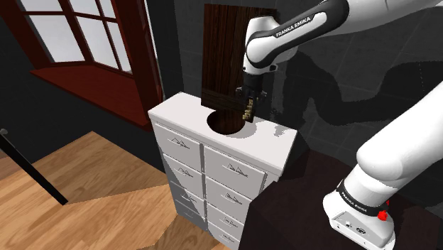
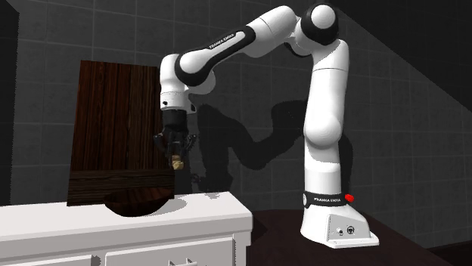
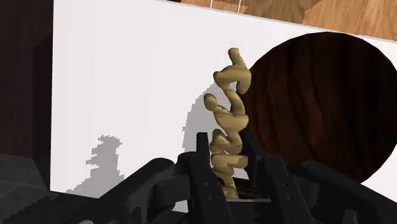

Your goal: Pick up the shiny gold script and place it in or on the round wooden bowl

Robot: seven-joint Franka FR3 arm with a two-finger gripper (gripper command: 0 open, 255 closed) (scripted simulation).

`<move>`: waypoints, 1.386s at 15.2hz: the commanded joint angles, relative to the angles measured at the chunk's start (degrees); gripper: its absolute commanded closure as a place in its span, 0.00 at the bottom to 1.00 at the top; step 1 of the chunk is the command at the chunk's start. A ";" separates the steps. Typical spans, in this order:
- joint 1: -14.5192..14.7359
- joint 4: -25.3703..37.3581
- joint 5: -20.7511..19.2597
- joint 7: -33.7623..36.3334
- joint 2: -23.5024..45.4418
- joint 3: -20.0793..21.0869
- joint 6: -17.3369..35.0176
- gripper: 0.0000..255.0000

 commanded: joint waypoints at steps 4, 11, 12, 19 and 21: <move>1.49 11.91 -4.17 6.91 10.45 2.71 -1.69 1.00; 3.45 18.69 -7.66 11.25 18.10 3.51 -1.32 1.00; 3.49 18.31 -7.83 11.34 18.46 3.47 -0.62 1.00; 3.86 16.04 -9.20 12.08 21.27 3.14 4.23 1.00; 3.99 15.51 -9.66 12.32 22.17 3.00 5.59 1.00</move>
